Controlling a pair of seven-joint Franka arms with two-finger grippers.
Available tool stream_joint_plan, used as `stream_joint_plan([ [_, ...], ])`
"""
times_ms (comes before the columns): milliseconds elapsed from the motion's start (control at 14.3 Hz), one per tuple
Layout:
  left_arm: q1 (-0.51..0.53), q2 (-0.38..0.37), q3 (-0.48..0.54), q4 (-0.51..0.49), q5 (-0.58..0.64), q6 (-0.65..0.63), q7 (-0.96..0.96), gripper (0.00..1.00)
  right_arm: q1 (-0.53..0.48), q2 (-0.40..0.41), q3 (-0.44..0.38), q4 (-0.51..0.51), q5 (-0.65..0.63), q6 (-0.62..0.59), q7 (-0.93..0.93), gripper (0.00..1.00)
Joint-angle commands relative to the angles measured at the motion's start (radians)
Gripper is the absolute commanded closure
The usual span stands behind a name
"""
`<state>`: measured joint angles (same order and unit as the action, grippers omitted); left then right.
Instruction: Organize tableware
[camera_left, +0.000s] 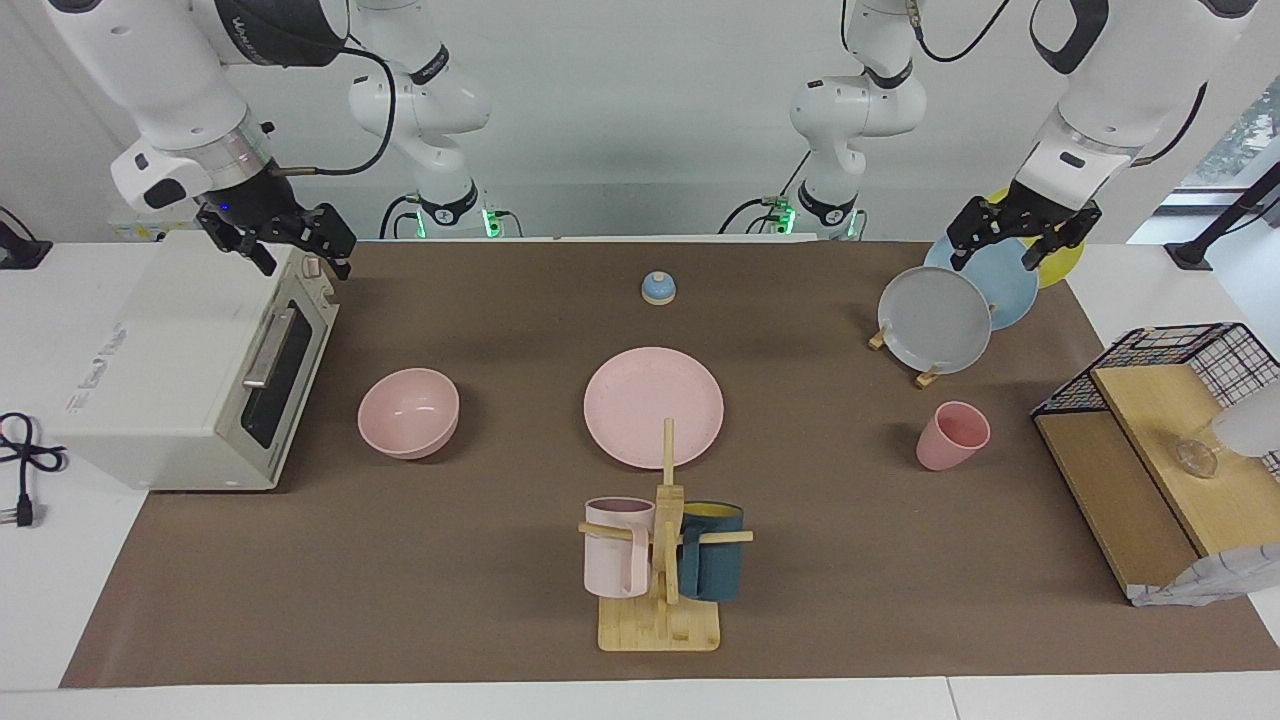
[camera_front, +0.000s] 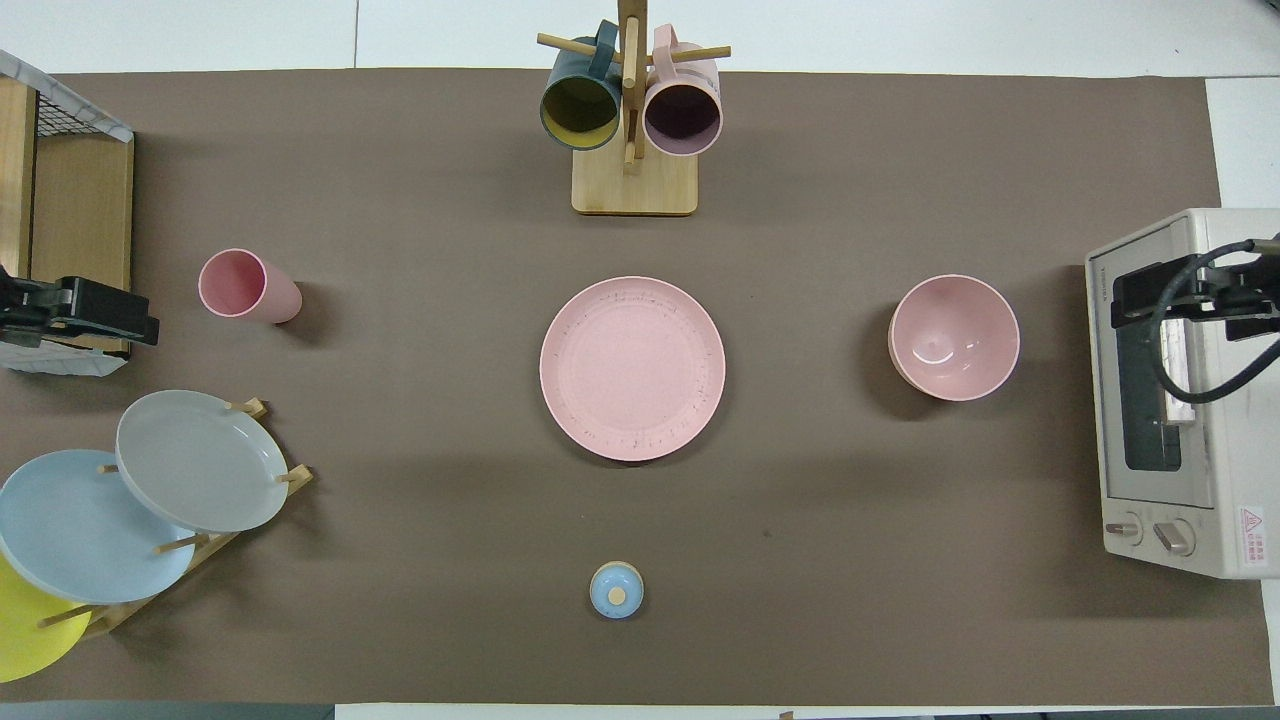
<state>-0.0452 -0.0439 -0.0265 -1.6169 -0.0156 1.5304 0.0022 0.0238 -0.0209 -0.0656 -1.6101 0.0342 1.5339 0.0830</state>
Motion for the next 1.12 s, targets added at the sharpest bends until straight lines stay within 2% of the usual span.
stream_joint_plan([
  [0,0.011,-0.016,-0.010,-0.015,0.014,-0.007,0.004,0.00,-0.004,-0.020,0.004,-0.020,0.010,0.003,-0.029,0.00],
  [628,0.011,-0.016,-0.010,-0.015,0.016,-0.007,0.004,0.00,0.013,-0.020,0.006,-0.022,0.006,0.031,-0.046,0.00],
  [767,0.011,-0.016,-0.010,-0.017,0.014,-0.007,0.004,0.00,0.066,-0.013,0.019,-0.046,-0.042,0.044,-0.104,0.00],
  [907,0.011,-0.016,-0.010,-0.015,0.016,-0.007,0.004,0.00,0.090,0.002,0.038,-0.094,-0.043,0.133,-0.124,0.00],
  [1047,0.011,-0.016,-0.010,-0.017,0.014,-0.007,0.004,0.00,0.088,0.048,0.102,-0.145,-0.042,0.242,-0.121,0.00],
])
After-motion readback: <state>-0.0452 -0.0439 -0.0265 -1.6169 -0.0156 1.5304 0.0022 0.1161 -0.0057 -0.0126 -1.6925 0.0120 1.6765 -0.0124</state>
